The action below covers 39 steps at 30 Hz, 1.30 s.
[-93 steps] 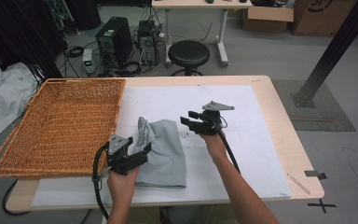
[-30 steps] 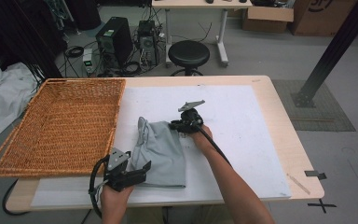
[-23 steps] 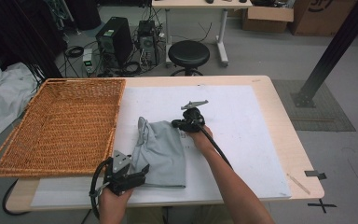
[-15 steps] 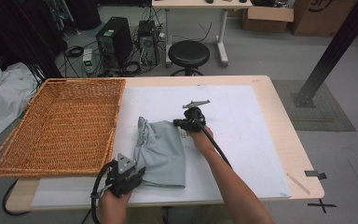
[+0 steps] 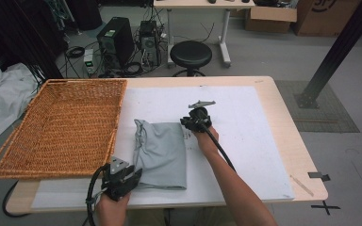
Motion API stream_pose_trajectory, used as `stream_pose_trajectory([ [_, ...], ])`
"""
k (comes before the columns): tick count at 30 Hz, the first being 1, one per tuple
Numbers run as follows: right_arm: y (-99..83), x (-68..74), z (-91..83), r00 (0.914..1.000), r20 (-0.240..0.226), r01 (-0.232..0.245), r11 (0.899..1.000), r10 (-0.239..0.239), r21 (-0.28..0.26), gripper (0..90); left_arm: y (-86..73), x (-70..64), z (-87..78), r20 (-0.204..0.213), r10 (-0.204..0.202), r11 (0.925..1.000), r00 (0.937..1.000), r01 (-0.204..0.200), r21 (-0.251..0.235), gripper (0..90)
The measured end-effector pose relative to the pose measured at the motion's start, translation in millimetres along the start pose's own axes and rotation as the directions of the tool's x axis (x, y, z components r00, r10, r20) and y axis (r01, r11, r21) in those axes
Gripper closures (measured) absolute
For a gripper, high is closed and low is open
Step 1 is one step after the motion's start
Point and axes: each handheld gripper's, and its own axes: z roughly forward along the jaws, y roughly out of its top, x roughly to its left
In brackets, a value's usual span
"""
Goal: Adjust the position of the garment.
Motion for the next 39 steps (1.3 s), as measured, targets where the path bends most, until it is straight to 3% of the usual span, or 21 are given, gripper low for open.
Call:
stream_pose_trajectory([
  [2,0.8,-1.3,-12.3,0.9995,-0.024,-0.020,0.999,0.019,-0.042,69.7,5.1,-2.9,-4.5,-0.002,0.020,0.9982,0.9998,-0.020,-0.056,52.6],
  [5,-2.7,2.6,-33.5,0.9982,-0.060,-0.005,0.996,-0.001,-0.088,65.4,18.7,-5.4,-5.2,0.023,0.039,0.9931,0.9990,-0.036,-0.111,41.5],
  [8,-13.7,13.4,-59.6,0.9951,-0.095,0.016,0.992,-0.028,-0.123,65.2,37.1,-6.9,-1.8,0.050,0.057,0.9876,0.9971,-0.049,-0.149,38.4],
  [12,-41.2,32.0,-96.3,0.9851,-0.156,0.045,0.984,-0.072,-0.170,81.3,65.3,-5.6,10.3,0.135,0.063,0.9799,0.9889,-0.035,-0.196,39.6],
  [18,-79.1,54.3,-121.3,0.9743,-0.206,0.061,0.986,-0.092,-0.153,85.4,94.6,4.4,51.0,0.206,0.044,0.9826,0.9775,-0.006,-0.186,46.6],
  [20,-86.2,62.1,-124.0,0.9698,-0.218,0.080,0.987,-0.109,-0.138,86.1,100.8,9.2,66.0,0.191,0.035,0.9893,0.9810,-0.007,-0.146,48.8],
  [21,-88.5,65.6,-124.9,0.9681,-0.222,0.089,0.987,-0.117,-0.133,86.1,103.2,11.6,72.2,0.163,0.033,0.9910,0.9861,-0.011,-0.134,51.2],
  [25,-92.3,80.6,-125.9,0.9579,-0.251,0.114,0.987,-0.139,-0.113,82.0,105.1,24.8,90.9,0.107,-0.005,0.9938,0.9943,0.017,-0.110,52.4],
  [26,-92.4,84.4,-125.2,0.9544,-0.262,0.120,0.987,-0.144,-0.106,81.7,104.5,28.4,95.8,0.087,-0.012,0.9960,0.9961,0.020,-0.087,52.8],
  [27,-92.7,91.9,-123.0,0.9454,-0.282,0.144,0.986,-0.164,-0.088,82.2,103.9,30.0,98.0,0.064,-0.014,0.9972,0.9979,0.019,-0.073,53.6],
  [30,-94.9,108.3,-113.8,0.9272,-0.307,0.220,0.975,-0.215,-0.020,87.0,102.2,35.4,103.7,0.001,-0.050,0.9980,0.9987,0.050,-0.038,55.8],
  [32,-98.0,113.7,-107.7,0.9195,-0.320,0.248,0.969,-0.228,0.022,88.8,101.7,35.4,106.3,-0.019,-0.042,0.9990,0.9990,0.041,-0.019,56.1],
  [35,-103.3,114.8,-101.6,0.9159,-0.329,0.270,0.959,-0.230,0.082,90.0,99.1,36.3,109.5,-0.053,-0.029,0.9995,0.9982,0.030,0.013,58.0],
  [39,-104.4,114.7,-101.8,0.9125,-0.328,0.285,0.955,-0.244,0.082,90.0,98.5,39.6,110.7,-0.065,-0.032,0.9991,0.9974,0.033,0.025,58.9],
])
